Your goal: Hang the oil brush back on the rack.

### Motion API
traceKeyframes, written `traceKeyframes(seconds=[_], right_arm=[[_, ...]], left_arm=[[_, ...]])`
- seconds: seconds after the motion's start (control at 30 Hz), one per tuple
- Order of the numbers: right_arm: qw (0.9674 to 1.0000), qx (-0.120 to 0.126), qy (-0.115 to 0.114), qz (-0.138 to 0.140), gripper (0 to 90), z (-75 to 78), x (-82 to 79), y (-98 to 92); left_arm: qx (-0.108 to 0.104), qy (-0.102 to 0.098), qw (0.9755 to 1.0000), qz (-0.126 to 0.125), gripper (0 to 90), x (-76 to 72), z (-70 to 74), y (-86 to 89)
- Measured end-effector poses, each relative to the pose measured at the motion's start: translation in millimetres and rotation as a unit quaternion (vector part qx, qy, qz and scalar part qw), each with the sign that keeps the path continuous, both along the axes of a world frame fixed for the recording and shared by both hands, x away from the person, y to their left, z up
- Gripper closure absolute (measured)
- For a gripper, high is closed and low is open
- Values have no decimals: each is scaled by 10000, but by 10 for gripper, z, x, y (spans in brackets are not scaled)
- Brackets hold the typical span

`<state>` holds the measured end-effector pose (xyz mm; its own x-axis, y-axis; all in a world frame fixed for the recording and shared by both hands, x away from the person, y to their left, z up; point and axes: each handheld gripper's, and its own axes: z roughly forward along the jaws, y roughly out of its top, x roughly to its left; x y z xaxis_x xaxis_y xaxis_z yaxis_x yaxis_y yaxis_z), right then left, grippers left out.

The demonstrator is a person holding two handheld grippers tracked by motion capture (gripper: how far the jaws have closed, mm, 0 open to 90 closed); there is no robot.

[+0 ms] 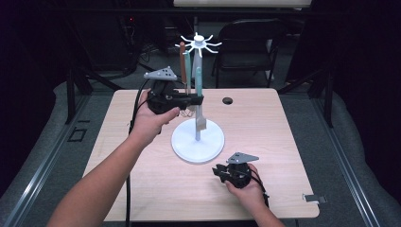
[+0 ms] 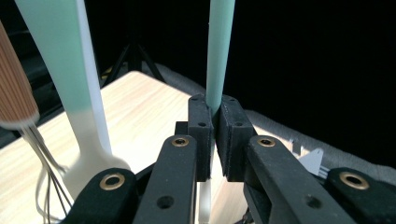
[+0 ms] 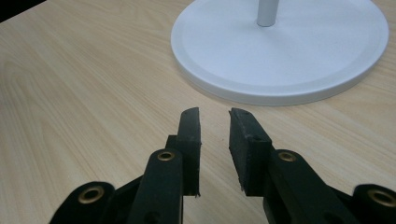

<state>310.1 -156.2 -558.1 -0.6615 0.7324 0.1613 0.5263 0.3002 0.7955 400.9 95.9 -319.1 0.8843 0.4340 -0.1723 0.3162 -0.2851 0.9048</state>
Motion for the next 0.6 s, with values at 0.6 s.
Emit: traceKeyframes(seconds=[0.6], right_arm=[[10000,32,-8,-1,733,2,-7,-4]], left_arm=[[-260,516,9983,39,848,253,119,-44]])
